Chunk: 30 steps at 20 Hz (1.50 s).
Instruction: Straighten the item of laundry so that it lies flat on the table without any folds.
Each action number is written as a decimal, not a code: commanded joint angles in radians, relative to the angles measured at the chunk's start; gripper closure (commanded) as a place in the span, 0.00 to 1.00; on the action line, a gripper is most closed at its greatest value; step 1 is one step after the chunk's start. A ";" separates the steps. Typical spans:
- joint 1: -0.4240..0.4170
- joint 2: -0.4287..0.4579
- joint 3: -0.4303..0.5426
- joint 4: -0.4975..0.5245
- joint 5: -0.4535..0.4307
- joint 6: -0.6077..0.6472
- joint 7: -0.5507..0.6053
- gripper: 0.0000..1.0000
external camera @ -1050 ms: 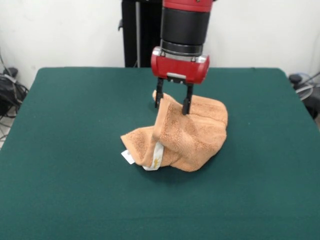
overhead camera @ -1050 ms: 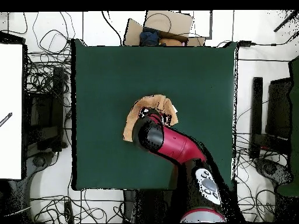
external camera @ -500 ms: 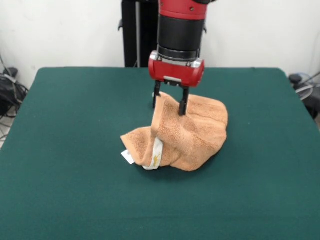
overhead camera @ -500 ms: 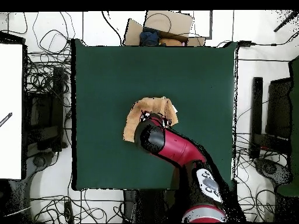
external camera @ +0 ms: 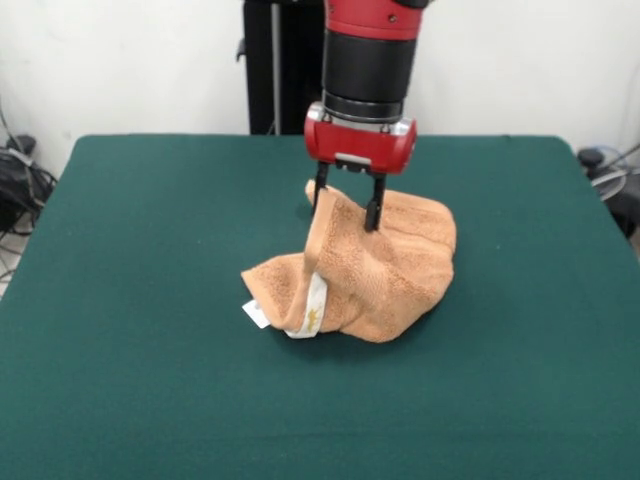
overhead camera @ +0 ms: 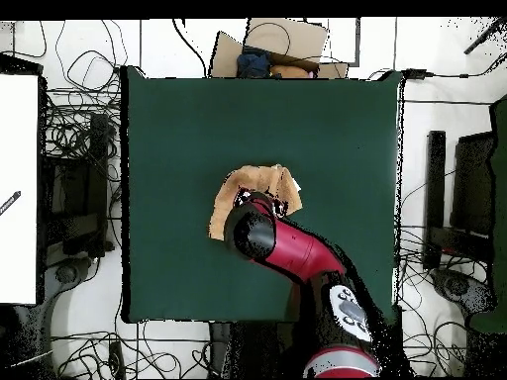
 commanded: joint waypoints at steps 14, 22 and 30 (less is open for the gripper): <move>0.035 -0.019 -0.038 -0.019 0.022 0.144 0.177 0.00; 0.038 -0.024 -0.044 -0.026 0.021 0.159 0.181 0.00; 0.036 -0.024 -0.045 -0.057 0.020 0.194 0.170 0.00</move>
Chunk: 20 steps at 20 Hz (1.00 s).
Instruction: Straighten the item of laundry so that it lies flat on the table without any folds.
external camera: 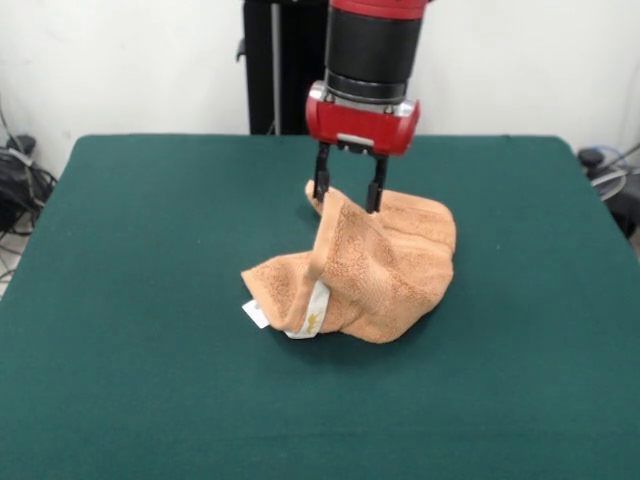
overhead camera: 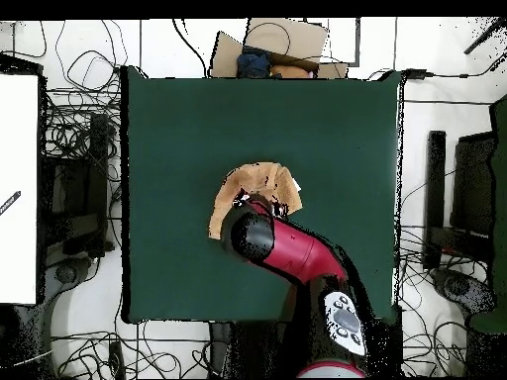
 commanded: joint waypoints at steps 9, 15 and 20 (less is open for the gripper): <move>0.005 0.027 0.005 -0.077 0.015 0.135 0.169 0.00; 0.012 0.048 0.007 -0.103 0.014 0.138 0.174 0.00; 0.013 0.054 0.006 -0.112 0.011 0.143 0.174 0.00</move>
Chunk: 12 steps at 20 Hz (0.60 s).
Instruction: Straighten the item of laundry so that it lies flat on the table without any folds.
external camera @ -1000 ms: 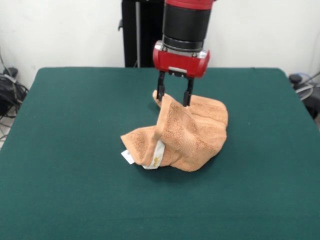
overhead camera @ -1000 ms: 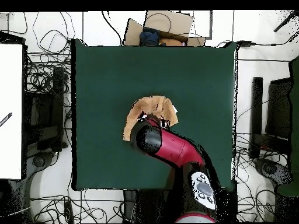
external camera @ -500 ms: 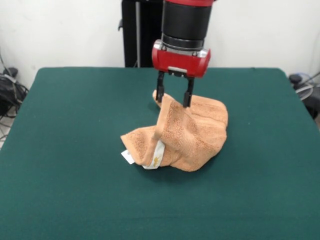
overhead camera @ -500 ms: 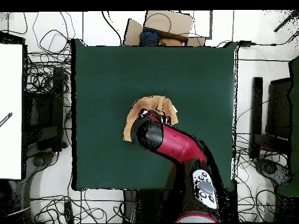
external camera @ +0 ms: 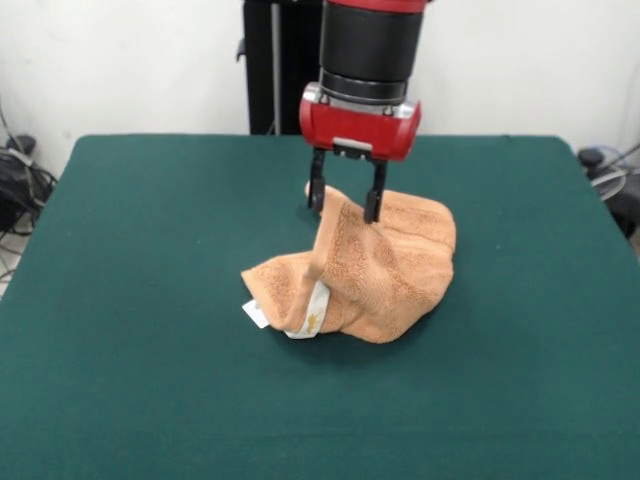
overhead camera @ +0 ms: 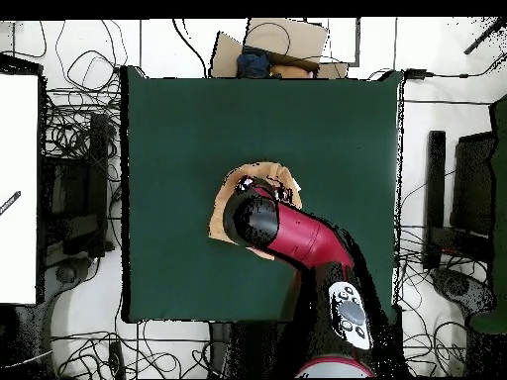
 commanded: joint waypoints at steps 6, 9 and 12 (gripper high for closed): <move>0.015 0.057 0.002 -0.036 0.010 0.105 0.174 0.00; 0.020 0.059 -0.004 -0.044 0.011 0.114 0.175 0.00; 0.024 0.063 -0.010 -0.057 0.012 0.126 0.177 0.00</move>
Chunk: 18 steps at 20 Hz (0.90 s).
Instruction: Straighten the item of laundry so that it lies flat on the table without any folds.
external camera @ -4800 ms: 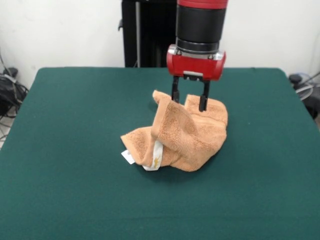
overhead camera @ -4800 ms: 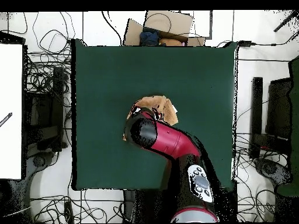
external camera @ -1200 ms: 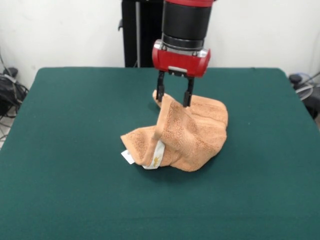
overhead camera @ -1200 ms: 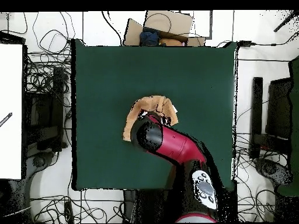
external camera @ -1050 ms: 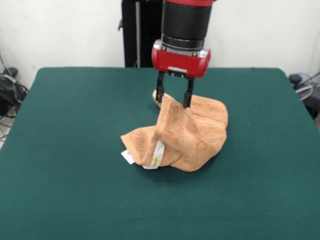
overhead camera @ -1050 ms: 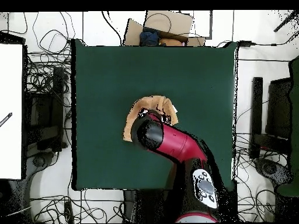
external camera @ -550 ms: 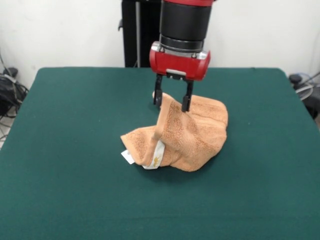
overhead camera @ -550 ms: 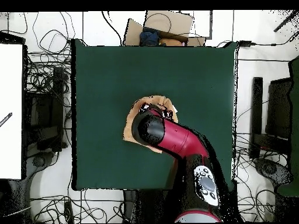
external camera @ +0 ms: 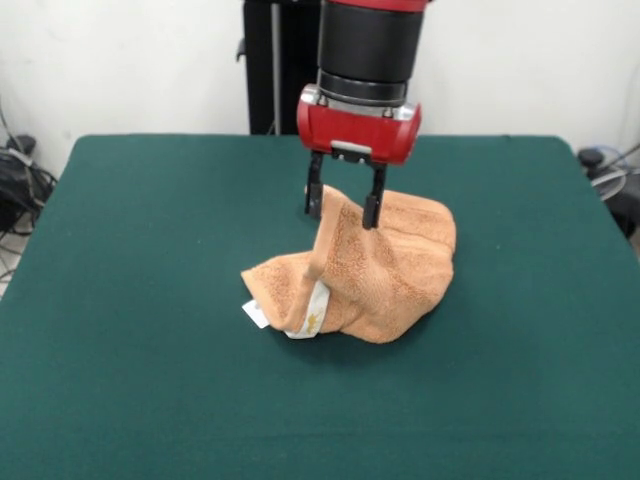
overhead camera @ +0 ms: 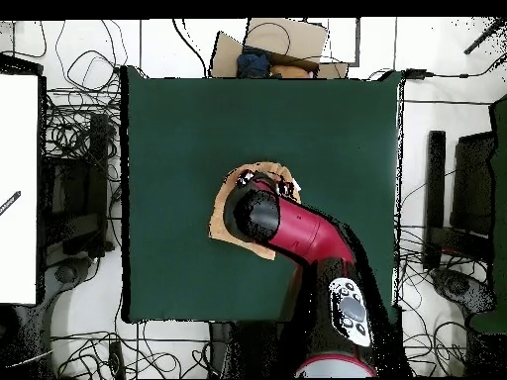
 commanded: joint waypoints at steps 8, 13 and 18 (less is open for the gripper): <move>0.024 0.060 -0.014 -0.037 0.008 0.141 0.179 0.00; 0.024 0.058 -0.017 -0.040 0.006 0.150 0.181 0.00; 0.028 0.059 -0.022 -0.045 0.005 0.157 0.183 0.00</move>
